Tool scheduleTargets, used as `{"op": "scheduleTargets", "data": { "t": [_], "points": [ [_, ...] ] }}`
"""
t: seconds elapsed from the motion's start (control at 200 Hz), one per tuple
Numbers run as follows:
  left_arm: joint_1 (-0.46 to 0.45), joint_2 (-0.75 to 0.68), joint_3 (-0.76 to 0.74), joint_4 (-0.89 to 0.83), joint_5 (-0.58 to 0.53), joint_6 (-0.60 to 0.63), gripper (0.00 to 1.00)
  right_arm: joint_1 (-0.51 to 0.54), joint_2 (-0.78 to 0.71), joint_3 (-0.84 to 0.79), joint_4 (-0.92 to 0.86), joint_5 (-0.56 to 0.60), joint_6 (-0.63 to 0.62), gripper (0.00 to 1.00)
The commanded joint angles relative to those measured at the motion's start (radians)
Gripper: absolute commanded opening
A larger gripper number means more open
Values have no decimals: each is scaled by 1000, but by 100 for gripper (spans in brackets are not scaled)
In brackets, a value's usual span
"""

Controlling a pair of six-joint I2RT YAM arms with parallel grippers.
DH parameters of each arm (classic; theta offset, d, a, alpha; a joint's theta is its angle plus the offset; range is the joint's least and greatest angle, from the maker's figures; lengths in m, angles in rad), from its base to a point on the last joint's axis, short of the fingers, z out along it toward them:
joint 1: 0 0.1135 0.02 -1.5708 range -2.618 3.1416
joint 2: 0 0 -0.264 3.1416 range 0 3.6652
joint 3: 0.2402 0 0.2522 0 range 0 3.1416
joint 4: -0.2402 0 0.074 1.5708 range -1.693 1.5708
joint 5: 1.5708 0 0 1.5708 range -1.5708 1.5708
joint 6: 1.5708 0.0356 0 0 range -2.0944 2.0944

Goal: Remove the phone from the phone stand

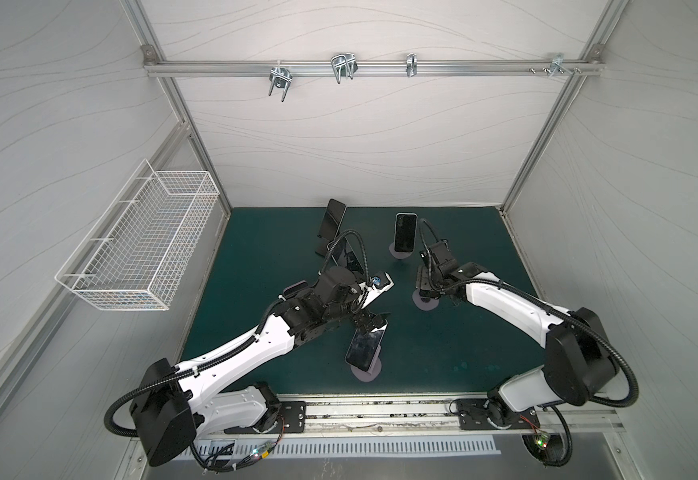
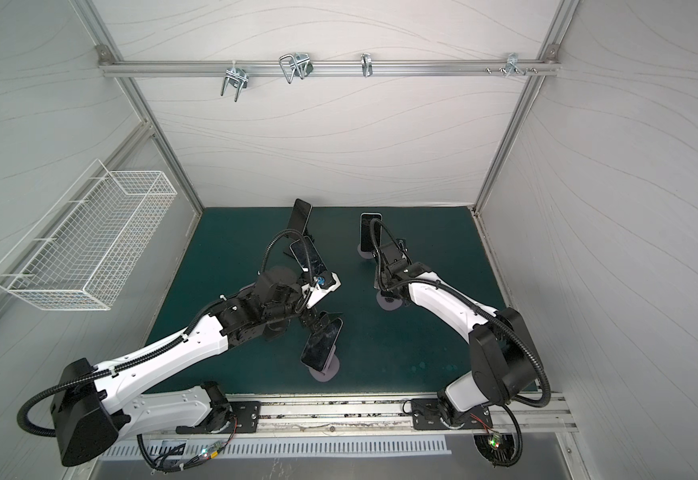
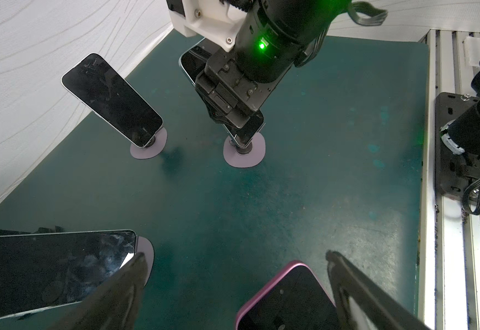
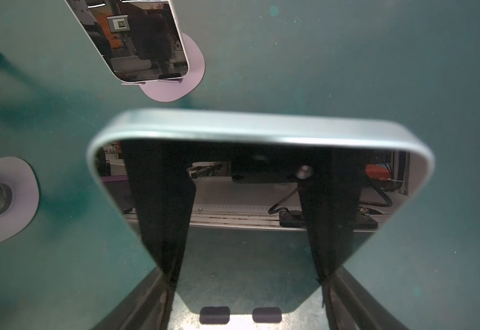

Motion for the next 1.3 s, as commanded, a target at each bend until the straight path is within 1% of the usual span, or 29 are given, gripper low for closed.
{"op": "scheduleTargets", "data": {
  "t": [0.0, 0.24, 0.375, 0.63, 0.7, 0.81, 0.835, 0.93, 1.01, 1.295],
  "points": [
    [-6, -13, 17, 10, -10, 26, 99, 3, 9, 6, 5, 0, 5, 77],
    [-6, 8, 19, 12, -7, 21, 99, 1, -8, 1, 5, -2, 5, 74],
    [-6, 13, 18, 12, -23, 26, 99, 1, -16, -5, 7, -10, 5, 73],
    [-6, 15, 18, 16, -28, 27, 99, -2, -27, -5, 11, -12, -22, 69],
    [-6, 16, 18, 18, -29, 26, 99, -3, -31, -5, 16, -20, -31, 66],
    [-6, 19, 19, 20, -32, 20, 99, -6, -42, -3, 22, -37, -46, 65],
    [-6, 21, 19, 21, -31, 20, 99, -5, -46, -3, 23, -41, -50, 63],
    [-6, 22, 19, 25, -31, 15, 99, -7, -56, -2, 23, -43, -61, 62],
    [-6, 24, 21, 28, -33, 11, 99, -6, -67, -2, 26, -50, -70, 57],
    [-6, 32, 46, 17, -44, 0, 99, -7, -113, -6, 40, -62, -123, 57]
  ]
}}
